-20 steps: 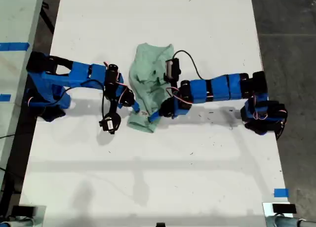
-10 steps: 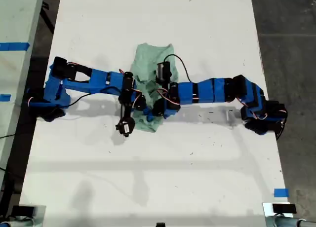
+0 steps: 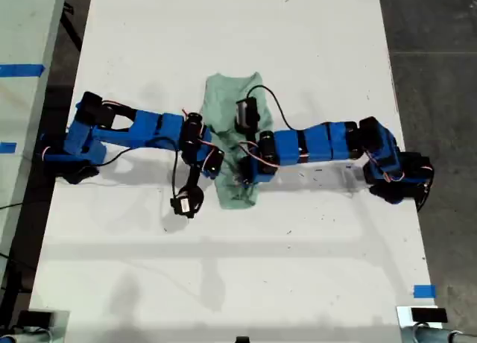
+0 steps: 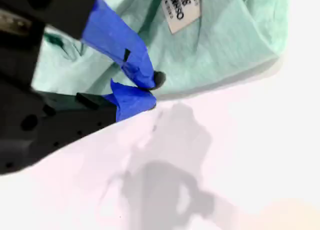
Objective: Fold tshirt
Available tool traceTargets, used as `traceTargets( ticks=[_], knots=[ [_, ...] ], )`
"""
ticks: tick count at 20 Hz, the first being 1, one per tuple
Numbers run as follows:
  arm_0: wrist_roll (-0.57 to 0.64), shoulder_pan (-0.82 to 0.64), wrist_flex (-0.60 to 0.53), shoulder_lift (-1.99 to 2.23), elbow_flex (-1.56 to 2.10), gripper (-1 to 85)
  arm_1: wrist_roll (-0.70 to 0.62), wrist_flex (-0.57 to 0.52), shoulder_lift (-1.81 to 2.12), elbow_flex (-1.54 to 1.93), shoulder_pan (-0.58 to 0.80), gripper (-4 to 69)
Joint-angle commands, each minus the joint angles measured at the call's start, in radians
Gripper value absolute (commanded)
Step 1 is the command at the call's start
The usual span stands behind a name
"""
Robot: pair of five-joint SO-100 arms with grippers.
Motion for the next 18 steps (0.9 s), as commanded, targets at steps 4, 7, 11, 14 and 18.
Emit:
traceTargets(
  ticks=[4,7,11,14,18],
  knots=[
    [0.028,0.147,-0.023,0.183,-0.147,0.0,-0.003,0.025,0.318,-0.020,-0.149,-1.9],
    [0.061,0.112,-0.021,0.184,-0.144,0.0,-0.026,0.003,0.307,-0.011,-0.115,-1.9],
    [0.097,0.063,-0.005,0.181,-0.144,0.0,-0.049,-0.008,0.298,0.002,-0.087,-1.9],
    [0.109,0.032,0.014,0.193,-0.144,0.0,-0.044,-0.009,0.305,0.026,-0.075,-1.9],
    [0.189,-0.060,0.048,0.219,-0.144,0.0,-0.127,0.005,0.348,0.044,0.035,-1.9]
  ],
)
